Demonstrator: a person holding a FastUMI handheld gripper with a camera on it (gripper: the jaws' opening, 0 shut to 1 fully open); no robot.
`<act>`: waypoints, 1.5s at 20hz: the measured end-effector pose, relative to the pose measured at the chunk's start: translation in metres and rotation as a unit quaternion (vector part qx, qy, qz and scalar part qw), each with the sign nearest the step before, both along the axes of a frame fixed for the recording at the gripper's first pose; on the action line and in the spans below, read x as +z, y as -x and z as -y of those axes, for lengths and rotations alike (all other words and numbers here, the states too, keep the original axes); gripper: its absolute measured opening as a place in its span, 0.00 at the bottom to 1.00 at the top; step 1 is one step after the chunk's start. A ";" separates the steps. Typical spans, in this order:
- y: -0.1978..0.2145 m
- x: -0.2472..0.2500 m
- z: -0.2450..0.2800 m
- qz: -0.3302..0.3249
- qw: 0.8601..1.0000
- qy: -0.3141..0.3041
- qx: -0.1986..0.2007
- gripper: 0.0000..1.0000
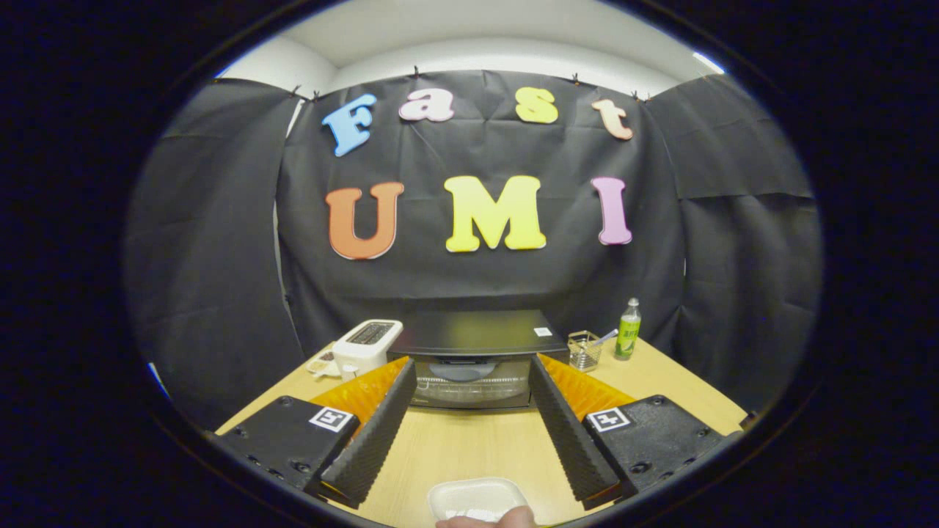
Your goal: Open the toaster oven, put the food inside, and close the toaster oven door.
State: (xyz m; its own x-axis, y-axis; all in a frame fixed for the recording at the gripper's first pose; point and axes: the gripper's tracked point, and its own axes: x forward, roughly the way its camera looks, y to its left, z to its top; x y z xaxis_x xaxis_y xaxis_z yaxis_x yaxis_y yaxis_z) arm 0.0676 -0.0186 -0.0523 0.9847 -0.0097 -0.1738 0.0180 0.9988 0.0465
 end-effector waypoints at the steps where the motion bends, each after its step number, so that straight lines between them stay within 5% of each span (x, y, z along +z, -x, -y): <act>1: 0.017 0.015 0.002 0.013 1.000 -0.001 -0.002 1.00; 7: 0.103 0.058 0.006 0.054 0.998 -0.004 -0.013 1.00; 14: 0.168 0.048 -0.007 0.062 0.998 0.008 -0.015 1.00; 20: 0.191 0.053 -0.006 0.072 0.997 0.013 -0.036 1.00; 30: 0.191 0.047 -0.028 0.055 0.998 0.007 0.003 1.00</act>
State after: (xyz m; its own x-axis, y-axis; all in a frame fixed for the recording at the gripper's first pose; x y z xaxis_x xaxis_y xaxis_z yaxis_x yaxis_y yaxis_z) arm -0.1234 0.0091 -0.0054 0.9979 -0.0062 -0.0639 0.0084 0.9994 0.0339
